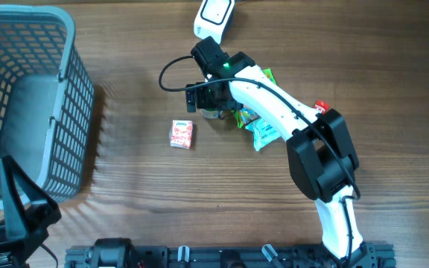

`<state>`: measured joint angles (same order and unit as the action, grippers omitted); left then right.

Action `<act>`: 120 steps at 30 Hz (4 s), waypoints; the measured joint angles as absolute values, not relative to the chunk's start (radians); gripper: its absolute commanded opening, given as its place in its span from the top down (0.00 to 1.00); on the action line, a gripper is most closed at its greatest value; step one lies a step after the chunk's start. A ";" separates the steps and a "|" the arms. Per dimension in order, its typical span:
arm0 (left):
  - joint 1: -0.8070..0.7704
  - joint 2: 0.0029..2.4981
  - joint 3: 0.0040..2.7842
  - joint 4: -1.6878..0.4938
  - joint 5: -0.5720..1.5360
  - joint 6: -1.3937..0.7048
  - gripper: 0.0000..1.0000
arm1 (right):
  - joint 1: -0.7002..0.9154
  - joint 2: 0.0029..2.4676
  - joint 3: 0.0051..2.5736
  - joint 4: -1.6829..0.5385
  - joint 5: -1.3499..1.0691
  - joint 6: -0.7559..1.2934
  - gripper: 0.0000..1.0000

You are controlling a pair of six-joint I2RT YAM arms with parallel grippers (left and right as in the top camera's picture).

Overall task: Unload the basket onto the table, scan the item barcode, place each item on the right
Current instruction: 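Grasp the green-capped bottle with the right gripper and lift it, then raise the held bottle toward the white scanner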

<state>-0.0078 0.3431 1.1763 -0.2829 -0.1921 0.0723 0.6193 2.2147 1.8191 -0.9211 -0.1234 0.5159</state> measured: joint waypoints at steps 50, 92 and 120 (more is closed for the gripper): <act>0.030 0.205 1.138 -0.268 -0.106 -0.051 0.00 | 0.619 2.307 1.842 -0.829 -0.074 0.512 0.26; 0.030 0.170 1.138 -0.363 -0.096 -0.052 0.00 | 0.560 2.402 2.301 -1.605 -0.546 0.522 0.44; 0.030 0.167 0.219 -0.065 0.234 -0.183 0.00 | 0.522 2.197 2.280 -0.775 0.093 0.426 0.46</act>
<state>0.0296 0.1665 0.2192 -0.0654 0.2340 -0.1829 0.5224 2.1975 2.2799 -0.7746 0.0933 0.4255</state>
